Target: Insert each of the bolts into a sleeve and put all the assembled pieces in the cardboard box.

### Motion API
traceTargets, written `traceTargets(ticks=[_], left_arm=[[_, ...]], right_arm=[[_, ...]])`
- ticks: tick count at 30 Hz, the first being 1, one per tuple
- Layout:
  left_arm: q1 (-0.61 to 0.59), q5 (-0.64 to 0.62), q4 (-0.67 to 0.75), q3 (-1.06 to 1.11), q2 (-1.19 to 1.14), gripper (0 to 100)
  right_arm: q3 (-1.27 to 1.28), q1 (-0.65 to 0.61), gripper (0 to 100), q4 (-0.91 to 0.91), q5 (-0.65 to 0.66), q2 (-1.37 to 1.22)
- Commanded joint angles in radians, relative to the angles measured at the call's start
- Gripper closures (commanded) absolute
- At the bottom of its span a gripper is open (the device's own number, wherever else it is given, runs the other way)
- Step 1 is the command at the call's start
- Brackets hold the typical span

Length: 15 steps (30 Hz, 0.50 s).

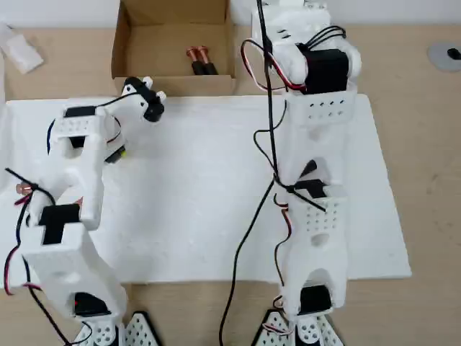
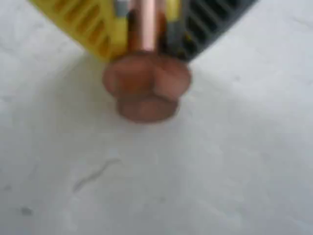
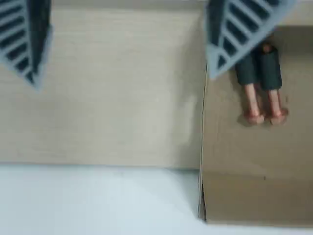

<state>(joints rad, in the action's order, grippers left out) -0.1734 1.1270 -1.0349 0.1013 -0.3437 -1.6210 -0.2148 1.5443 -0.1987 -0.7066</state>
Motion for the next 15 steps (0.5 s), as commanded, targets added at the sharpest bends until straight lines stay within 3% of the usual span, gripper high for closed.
traceTargets(ticks=[1, 5, 9, 12, 15], left_arm=[[0.026, -0.106, -0.149, -0.149, 0.061, 99], [0.04, -0.273, -0.215, -0.224, 0.199, 99], [0.068, -0.437, -0.269, -0.219, 0.398, 99], [0.114, -0.508, -0.324, -0.167, 0.588, 99], [0.147, -0.6, -0.292, -0.052, 0.785, 99]], right_arm=[[-0.045, -0.016, 74.1, 0.1, -0.011, 0.105], [-0.041, 0.004, 74.1, 0.249, -0.095, 0.142], [-0.001, 0.084, 74.1, 0.247, -0.158, 0.17], [0.15, 0.108, 74.1, 0.247, -0.16, 0.211], [0.387, 0.113, 74.1, 0.247, -0.16, 0.315]])
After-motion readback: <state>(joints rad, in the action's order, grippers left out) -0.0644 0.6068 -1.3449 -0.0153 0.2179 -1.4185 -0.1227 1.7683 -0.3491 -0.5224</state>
